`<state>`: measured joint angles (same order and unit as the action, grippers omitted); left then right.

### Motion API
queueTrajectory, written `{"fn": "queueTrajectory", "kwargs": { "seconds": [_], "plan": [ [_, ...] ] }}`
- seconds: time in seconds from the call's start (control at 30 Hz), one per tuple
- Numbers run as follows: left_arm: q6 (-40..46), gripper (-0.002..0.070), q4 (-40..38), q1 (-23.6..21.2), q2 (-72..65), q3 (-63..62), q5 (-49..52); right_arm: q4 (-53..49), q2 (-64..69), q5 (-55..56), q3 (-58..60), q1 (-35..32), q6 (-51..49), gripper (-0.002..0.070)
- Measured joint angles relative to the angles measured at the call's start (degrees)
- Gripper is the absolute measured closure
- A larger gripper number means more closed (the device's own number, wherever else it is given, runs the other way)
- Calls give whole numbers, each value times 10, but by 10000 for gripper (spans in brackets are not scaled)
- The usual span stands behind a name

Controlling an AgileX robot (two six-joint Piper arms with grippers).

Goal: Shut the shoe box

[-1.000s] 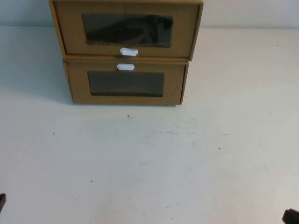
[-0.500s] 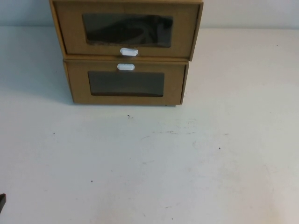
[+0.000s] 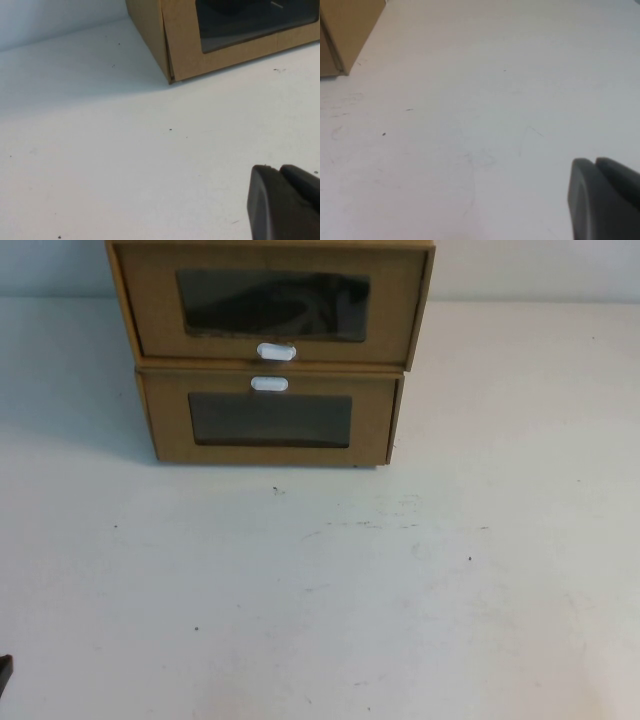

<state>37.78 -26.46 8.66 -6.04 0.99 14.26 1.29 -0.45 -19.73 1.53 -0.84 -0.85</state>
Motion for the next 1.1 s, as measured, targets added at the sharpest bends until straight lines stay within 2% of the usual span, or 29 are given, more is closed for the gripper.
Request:
{"fn": "queueTrajectory", "kwargs": {
  "seconds": [0.57, 0.67, 0.87, 1.1],
  "plan": [
    [0, 677, 0, 0, 0, 0, 0, 0, 0, 0, 0, 0, 2, 687],
    [-7, 677, 35, 0, 0, 4, -4, 0, 0, -1, 0, 0, 2, 687],
    [-226, 677, 209, 0, 47, 5, -11, 0, 0, -1, 0, 0, 2, 687],
    [-284, 677, 241, 0, 65, 5, 68, 0, 0, -1, 0, 0, 2, 687]
  ]
}}
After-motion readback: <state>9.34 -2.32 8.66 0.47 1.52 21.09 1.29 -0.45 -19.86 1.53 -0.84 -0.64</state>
